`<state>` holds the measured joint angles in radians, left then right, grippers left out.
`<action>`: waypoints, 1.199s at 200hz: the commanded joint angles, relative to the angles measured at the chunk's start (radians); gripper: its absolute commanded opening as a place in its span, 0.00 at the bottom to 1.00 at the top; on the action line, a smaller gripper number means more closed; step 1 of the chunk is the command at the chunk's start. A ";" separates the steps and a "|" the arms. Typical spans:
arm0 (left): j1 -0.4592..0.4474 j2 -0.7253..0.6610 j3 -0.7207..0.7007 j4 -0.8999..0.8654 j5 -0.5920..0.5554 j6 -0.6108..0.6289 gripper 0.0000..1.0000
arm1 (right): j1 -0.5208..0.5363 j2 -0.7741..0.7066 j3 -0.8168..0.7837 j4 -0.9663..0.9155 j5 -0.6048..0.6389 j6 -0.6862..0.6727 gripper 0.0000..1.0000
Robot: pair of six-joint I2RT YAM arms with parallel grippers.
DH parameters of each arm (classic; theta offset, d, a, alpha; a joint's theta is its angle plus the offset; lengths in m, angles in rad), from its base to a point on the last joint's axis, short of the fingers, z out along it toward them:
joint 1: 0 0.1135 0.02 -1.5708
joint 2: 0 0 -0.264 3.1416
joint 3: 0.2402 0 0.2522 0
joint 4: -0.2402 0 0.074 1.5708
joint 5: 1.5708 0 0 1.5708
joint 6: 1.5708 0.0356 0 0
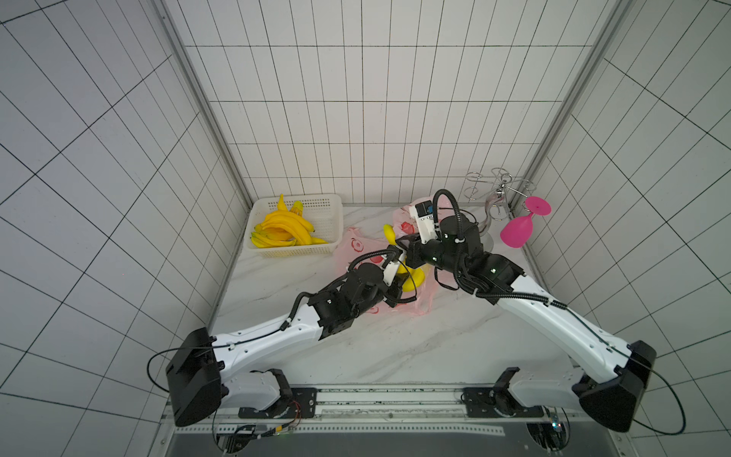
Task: Place the banana into a plastic bag & tie a knot
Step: Place the banana into the plastic bag.
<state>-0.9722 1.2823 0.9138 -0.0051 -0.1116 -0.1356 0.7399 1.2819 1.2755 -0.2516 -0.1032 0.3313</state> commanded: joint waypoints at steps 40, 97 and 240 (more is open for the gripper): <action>-0.007 -0.053 -0.060 0.161 0.237 0.052 0.19 | -0.012 -0.009 0.072 0.037 -0.112 0.016 0.00; 0.037 -0.090 -0.132 0.150 0.369 0.045 0.18 | -0.014 -0.032 0.070 -0.005 -0.190 -0.082 0.00; 0.077 -0.038 -0.073 0.134 0.358 0.002 0.18 | -0.061 -0.155 -0.144 0.005 -0.365 -0.099 0.00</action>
<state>-0.9253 1.2205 0.7830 0.1055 0.2661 -0.1150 0.6758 1.1542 1.2034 -0.2684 -0.4370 0.2310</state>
